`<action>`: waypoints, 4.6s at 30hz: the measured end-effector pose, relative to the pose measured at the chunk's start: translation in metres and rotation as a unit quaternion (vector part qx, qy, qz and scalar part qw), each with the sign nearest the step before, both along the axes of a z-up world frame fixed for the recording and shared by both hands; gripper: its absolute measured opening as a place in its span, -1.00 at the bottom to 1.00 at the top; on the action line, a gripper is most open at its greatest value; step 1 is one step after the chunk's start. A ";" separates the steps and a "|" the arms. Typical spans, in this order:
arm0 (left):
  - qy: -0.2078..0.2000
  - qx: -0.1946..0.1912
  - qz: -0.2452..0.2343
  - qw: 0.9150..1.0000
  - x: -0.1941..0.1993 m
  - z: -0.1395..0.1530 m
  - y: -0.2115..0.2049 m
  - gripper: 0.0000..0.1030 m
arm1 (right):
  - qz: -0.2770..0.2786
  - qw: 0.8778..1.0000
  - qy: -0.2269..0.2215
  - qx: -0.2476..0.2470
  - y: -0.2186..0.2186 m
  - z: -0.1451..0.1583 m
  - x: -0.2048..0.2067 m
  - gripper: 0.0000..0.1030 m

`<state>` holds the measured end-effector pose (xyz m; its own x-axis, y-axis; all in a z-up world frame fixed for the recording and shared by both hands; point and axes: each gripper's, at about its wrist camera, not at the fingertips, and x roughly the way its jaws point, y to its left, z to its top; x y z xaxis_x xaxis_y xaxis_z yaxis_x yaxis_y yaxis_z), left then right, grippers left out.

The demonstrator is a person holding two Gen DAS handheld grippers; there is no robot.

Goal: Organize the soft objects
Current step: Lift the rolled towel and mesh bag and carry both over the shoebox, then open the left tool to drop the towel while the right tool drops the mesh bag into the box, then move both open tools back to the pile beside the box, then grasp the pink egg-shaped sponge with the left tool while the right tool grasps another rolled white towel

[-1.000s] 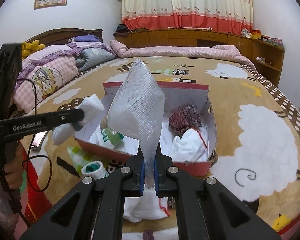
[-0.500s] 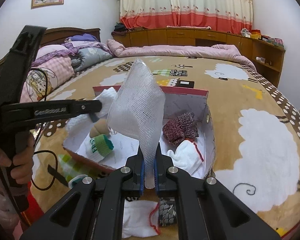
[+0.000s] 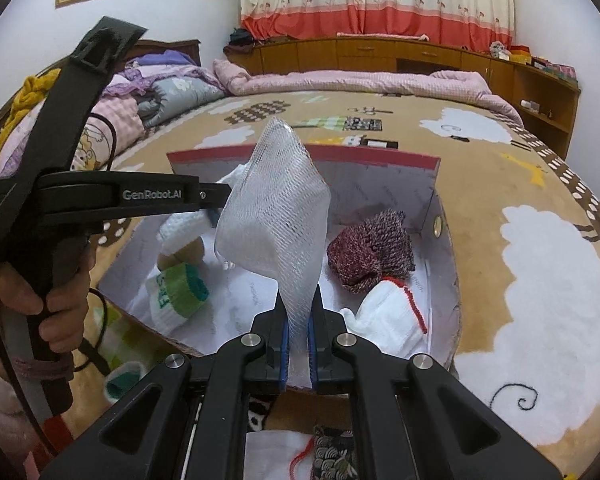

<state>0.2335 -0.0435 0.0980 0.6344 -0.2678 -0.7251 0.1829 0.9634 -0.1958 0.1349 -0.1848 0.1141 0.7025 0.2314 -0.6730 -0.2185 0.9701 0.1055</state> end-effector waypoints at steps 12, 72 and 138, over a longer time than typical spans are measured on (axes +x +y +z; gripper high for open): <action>0.043 0.041 0.006 0.998 0.022 -0.034 -0.011 -0.55 | -0.003 0.998 0.053 -0.018 0.001 -0.030 0.015 -0.84; 0.010 0.049 0.011 0.999 -0.062 0.016 0.013 0.12 | -0.052 0.999 -0.003 0.012 -0.019 0.017 -0.045 -0.03; 0.097 0.016 -0.021 0.995 -0.174 -0.054 0.041 0.13 | -0.068 0.990 0.107 0.055 -0.034 -0.036 -0.143 -0.01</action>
<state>0.0596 -0.0021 0.0441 0.4710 -0.2667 -0.8409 0.1853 0.9619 -0.2013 -0.0078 -0.2186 0.0780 0.5761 0.2249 -0.7858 -0.0471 0.9689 0.2428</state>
